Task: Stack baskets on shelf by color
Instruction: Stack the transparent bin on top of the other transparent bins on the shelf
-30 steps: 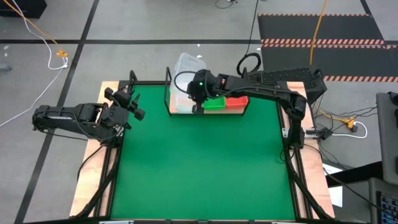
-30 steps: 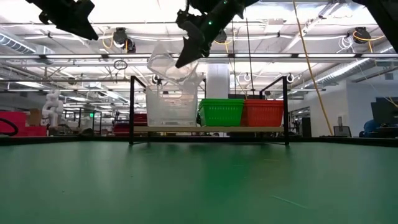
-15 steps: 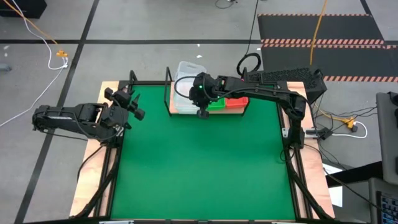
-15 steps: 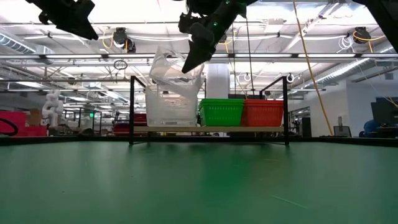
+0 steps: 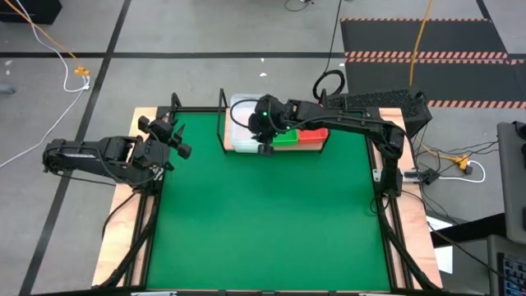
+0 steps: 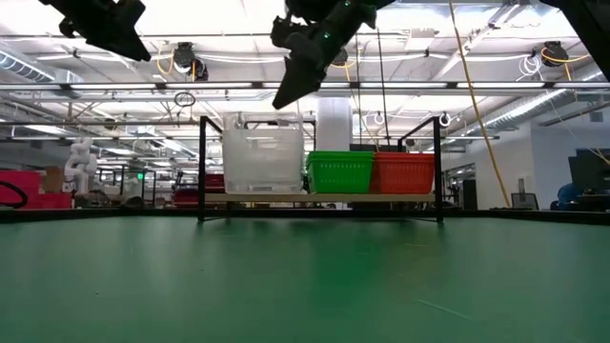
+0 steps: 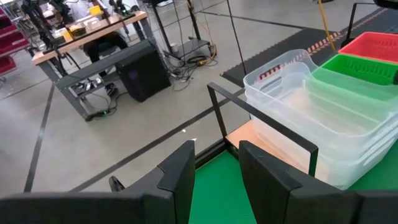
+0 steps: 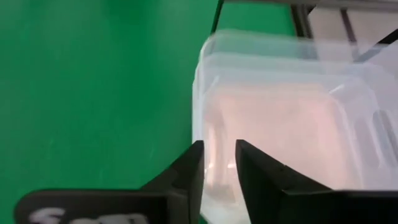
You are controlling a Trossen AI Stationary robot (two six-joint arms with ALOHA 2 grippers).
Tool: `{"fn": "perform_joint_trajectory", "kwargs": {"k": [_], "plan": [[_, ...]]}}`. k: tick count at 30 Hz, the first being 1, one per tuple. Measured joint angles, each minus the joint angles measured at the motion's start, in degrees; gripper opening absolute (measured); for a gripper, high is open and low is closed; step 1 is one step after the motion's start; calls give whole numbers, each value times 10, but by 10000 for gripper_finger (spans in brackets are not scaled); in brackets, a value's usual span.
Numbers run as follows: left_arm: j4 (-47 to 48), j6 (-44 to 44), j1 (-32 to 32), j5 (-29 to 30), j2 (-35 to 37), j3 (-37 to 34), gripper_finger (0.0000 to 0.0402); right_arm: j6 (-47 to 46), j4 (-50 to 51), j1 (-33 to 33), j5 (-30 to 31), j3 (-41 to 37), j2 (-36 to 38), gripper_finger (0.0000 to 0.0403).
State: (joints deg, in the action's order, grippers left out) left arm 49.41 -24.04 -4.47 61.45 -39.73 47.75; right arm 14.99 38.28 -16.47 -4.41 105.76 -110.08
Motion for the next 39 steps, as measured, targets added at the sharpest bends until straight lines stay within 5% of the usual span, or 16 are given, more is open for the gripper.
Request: {"fn": "perform_joint_trajectory", "kwargs": {"k": [9,16,23,39], "plan": [[6,4,0,-5,0,0,129,-23,9,60,21,-5,0,84],[7,1,0,-23,0,0,129,-17,-185,148,93,-170,0,37],[1,-6,0,-40,0,0,129,-9,-318,114,172,-272,5,4],[0,-5,0,-34,0,0,129,42,-349,46,128,-272,6,1]]}}
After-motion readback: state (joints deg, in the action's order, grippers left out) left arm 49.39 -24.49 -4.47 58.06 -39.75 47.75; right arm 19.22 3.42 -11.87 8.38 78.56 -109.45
